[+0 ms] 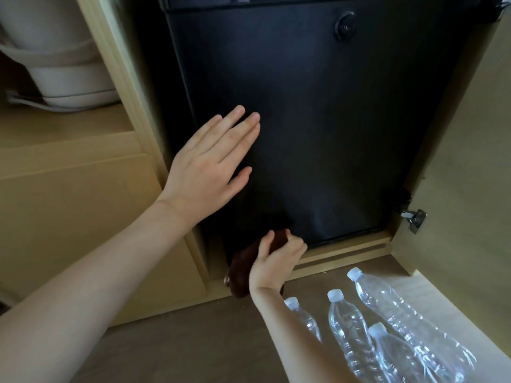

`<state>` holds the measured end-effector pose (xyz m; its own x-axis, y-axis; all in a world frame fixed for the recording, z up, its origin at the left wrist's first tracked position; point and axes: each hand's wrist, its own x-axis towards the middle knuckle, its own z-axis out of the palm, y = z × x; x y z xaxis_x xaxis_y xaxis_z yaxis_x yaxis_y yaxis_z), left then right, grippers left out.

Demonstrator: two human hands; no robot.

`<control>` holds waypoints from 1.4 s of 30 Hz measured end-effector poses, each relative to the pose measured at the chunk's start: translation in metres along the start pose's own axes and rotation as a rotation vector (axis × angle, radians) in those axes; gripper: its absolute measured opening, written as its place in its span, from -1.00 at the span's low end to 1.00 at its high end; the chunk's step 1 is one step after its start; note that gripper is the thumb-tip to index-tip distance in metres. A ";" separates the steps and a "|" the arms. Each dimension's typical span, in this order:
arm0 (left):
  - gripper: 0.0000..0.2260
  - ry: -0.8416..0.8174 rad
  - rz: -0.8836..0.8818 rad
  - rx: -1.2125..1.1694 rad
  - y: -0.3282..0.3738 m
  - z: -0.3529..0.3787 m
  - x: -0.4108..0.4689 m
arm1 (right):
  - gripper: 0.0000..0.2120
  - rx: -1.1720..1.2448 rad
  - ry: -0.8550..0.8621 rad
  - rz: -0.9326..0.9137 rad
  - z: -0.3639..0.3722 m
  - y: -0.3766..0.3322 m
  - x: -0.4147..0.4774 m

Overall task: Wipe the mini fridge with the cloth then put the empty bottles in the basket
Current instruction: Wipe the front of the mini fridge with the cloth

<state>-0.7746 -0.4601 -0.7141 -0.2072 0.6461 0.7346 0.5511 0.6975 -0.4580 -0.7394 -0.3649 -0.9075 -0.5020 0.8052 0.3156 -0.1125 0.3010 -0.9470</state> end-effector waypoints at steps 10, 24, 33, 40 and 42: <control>-0.66 -0.016 -0.035 -0.032 0.016 0.000 -0.035 | -0.76 0.114 -0.155 -0.266 -0.038 -0.016 0.008; -0.68 -0.594 -0.458 -0.312 0.114 -0.132 -0.144 | -0.67 -0.220 -0.446 -0.019 -0.188 -0.067 -0.098; -0.62 -0.872 -0.785 -0.432 0.080 -0.336 -0.032 | -0.63 -0.346 -0.689 0.042 -0.266 -0.272 -0.053; -0.65 -0.844 -0.944 -0.496 -0.016 -0.475 0.161 | -0.59 -0.383 -0.804 0.128 -0.313 -0.507 0.036; -0.67 -0.797 -0.965 -0.512 -0.048 -0.510 0.215 | -0.60 -0.356 -0.796 0.112 -0.319 -0.575 0.061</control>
<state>-0.4334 -0.5125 -0.2789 -0.9919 0.0927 0.0866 0.1214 0.8917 0.4360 -0.4322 -0.3260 -0.3244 -0.9580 0.2841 -0.0401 0.1810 0.4902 -0.8526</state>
